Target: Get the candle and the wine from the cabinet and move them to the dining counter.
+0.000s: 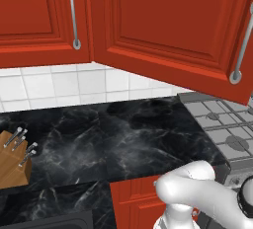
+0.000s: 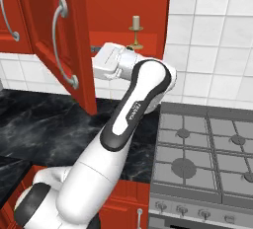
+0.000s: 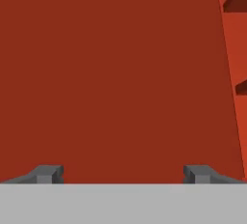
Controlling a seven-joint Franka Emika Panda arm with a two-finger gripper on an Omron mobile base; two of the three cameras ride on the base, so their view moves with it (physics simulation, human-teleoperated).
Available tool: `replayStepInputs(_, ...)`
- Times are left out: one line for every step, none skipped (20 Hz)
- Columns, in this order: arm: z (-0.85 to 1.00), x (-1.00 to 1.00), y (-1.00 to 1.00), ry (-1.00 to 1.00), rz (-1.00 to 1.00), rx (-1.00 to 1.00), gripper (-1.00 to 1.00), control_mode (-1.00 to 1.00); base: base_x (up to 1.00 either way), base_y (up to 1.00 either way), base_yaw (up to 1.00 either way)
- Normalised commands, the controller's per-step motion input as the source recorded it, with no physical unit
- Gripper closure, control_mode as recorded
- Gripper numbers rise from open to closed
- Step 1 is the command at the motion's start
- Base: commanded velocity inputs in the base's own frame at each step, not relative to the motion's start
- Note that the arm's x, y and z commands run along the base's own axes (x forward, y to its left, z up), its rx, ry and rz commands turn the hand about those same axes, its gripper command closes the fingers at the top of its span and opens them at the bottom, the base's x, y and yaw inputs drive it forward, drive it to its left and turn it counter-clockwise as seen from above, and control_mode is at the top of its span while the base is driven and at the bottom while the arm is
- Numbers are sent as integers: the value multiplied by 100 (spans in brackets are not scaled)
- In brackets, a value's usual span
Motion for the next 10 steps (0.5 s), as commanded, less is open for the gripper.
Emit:
replayStepInputs(-10, -36, 79, 1, -5, 0, -100, -100, 0, 0, 0)
replayStepInputs(-6, -36, 78, 2, -5, 0, -100, -100, 0, 0, 0)
replayStepInputs(-6, -37, 78, 3, -5, 0, -100, -100, 0, 0, 0)
replayStepInputs(-6, -36, 77, 4, -5, 0, -100, -100, 0, 0, 0)
replayStepInputs(-6, -36, 76, 3, -5, 0, -100, -100, 0, 0, 0)
replayStepInputs(-6, -36, 78, 2, -6, 0, -100, -100, 0, 0, 0)
replayStepInputs(-5, -36, 79, 2, -7, 0, -100, -100, 0, 0, 0)
replayStepInputs(-4, -36, 75, 1, -7, 0, -100, -100, 0, 0, 0)
replayStepInputs(-3, -36, 76, 0, -8, 0, -100, -100, 0, 0, 0)
replayStepInputs(0, -35, 76, 0, -9, 0, -100, -100, 0, 0, 0)
